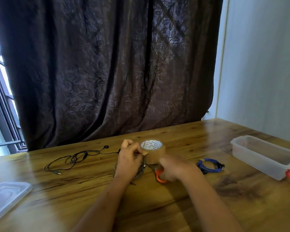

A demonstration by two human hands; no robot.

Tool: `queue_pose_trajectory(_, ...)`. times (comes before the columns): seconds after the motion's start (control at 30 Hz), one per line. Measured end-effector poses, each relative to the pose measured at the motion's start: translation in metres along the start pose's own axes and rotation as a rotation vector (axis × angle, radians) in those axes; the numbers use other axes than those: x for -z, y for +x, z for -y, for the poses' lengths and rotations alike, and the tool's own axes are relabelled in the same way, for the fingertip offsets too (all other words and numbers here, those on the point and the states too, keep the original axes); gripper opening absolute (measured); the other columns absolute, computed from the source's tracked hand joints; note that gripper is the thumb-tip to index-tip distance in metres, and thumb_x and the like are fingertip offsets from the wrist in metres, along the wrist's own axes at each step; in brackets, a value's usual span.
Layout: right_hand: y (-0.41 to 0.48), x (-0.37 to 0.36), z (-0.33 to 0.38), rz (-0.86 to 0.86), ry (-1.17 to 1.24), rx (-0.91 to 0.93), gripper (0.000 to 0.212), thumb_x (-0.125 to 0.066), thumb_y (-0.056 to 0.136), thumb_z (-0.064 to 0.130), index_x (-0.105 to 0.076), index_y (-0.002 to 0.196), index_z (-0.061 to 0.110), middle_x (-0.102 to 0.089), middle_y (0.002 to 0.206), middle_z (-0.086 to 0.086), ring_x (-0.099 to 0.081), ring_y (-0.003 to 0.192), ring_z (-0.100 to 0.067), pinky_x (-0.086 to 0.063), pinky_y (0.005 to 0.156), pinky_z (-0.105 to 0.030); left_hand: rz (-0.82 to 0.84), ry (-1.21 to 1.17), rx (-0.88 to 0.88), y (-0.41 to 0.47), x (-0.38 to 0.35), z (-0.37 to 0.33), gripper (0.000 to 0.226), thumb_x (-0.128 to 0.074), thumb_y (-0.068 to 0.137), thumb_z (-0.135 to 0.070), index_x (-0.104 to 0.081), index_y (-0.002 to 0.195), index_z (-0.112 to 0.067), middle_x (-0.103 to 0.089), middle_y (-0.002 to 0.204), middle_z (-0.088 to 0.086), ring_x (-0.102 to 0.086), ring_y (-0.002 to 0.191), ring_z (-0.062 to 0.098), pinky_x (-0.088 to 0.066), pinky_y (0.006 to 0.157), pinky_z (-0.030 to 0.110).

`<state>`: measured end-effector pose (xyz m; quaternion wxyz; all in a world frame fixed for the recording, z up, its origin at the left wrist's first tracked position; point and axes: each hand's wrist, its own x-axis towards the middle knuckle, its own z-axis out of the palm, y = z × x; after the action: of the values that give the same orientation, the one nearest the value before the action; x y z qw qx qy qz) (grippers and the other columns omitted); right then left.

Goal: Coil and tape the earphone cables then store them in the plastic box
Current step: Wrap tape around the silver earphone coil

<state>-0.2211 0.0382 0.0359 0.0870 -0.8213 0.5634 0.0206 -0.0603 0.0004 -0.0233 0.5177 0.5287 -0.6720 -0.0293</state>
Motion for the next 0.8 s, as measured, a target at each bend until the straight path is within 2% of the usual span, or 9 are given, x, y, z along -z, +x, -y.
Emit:
queue_pose_trajectory(0.07,0.002,0.001,-0.008,0.003,0.083,-0.019,0.026,-0.06,0.09,0.022,-0.058,0.116,0.017,-0.058,0.114,-0.005,-0.055,0.103,-0.021,-0.042,0.077,-0.028,0.006,-0.031,0.056,0.001,0.001,0.0,0.041,-0.072,0.073,0.006,-0.05,0.062,-0.026,-0.045,0.091,-0.002,-0.049,0.081,0.002,-0.042,0.072,0.006)
queue_pose_trajectory(0.13,0.004,0.002,-0.016,-0.018,0.167,-0.023,0.025,-0.06,0.089,0.019,-0.059,0.114,0.019,-0.059,0.102,0.0,-0.055,0.094,-0.017,-0.041,0.071,-0.026,0.028,-0.048,0.11,0.002,0.002,-0.001,0.039,-0.072,0.073,0.006,-0.051,0.061,-0.025,-0.047,0.091,0.0,-0.05,0.082,0.008,-0.041,0.072,0.004)
queue_pose_trajectory(0.2,0.002,0.004,-0.02,-0.022,0.269,-0.012,0.028,-0.061,0.089,0.018,-0.057,0.116,0.019,-0.052,0.086,0.008,-0.05,0.085,-0.012,-0.037,0.062,-0.021,0.036,-0.063,0.15,0.002,0.004,-0.002,0.037,-0.073,0.072,0.005,-0.052,0.06,-0.024,-0.047,0.09,-0.003,-0.049,0.08,0.006,-0.039,0.07,0.002)
queue_pose_trajectory(0.27,0.0,0.006,-0.022,-0.06,0.341,0.014,0.029,-0.063,0.087,0.019,-0.057,0.116,0.019,-0.047,0.08,0.011,-0.047,0.078,-0.008,-0.032,0.056,-0.019,0.021,-0.084,0.174,0.002,0.004,-0.003,0.035,-0.075,0.072,0.004,-0.054,0.061,-0.022,-0.047,0.088,-0.004,-0.049,0.077,0.005,-0.038,0.067,0.001)
queue_pose_trajectory(0.4,0.001,0.007,-0.025,-0.155,0.328,0.044,0.021,-0.069,0.083,0.016,-0.055,0.097,0.024,-0.047,0.075,0.012,-0.043,0.068,-0.001,-0.03,0.054,-0.019,0.002,-0.133,0.227,0.003,0.005,-0.001,0.025,-0.079,0.071,-0.003,-0.059,0.062,-0.016,-0.055,0.086,-0.002,-0.054,0.077,0.007,-0.04,0.066,0.002)
queue_pose_trajectory(0.53,-0.001,0.007,-0.027,-0.15,0.296,0.015,0.033,-0.077,0.075,0.025,-0.051,0.095,0.027,-0.051,0.084,0.01,-0.05,0.082,-0.009,-0.033,0.058,-0.021,0.007,-0.152,0.257,0.004,0.006,-0.001,0.02,-0.078,0.072,-0.003,-0.062,0.065,-0.013,-0.058,0.09,-0.001,-0.055,0.077,0.005,-0.04,0.065,0.001)
queue_pose_trajectory(0.63,-0.003,0.008,-0.026,-0.188,0.228,-0.001,0.042,-0.078,0.072,0.036,-0.05,0.102,0.032,-0.056,0.101,0.009,-0.053,0.095,-0.012,-0.044,0.073,-0.026,0.017,-0.16,0.258,0.004,0.007,0.001,0.019,-0.076,0.073,-0.002,-0.063,0.065,-0.014,-0.059,0.093,0.001,-0.057,0.076,0.008,-0.043,0.064,0.003)
queue_pose_trajectory(0.73,-0.005,0.01,-0.031,-0.215,0.167,-0.035,0.038,-0.077,0.071,0.039,-0.048,0.095,0.037,-0.057,0.098,0.013,-0.054,0.093,-0.01,-0.044,0.073,-0.027,0.023,-0.16,0.261,0.004,0.006,0.003,0.013,-0.076,0.073,-0.003,-0.065,0.07,-0.01,-0.059,0.094,-0.001,-0.059,0.074,0.008,-0.044,0.065,0.004)
queue_pose_trajectory(0.8,-0.007,0.01,-0.039,-0.144,0.19,-0.075,0.036,-0.08,0.068,0.035,-0.049,0.087,0.035,-0.056,0.09,0.013,-0.054,0.089,-0.01,-0.041,0.066,-0.026,0.029,-0.195,0.268,0.004,0.005,0.004,0.014,-0.077,0.074,-0.004,-0.065,0.07,-0.011,-0.058,0.095,-0.002,-0.062,0.072,0.013,-0.048,0.066,0.009)
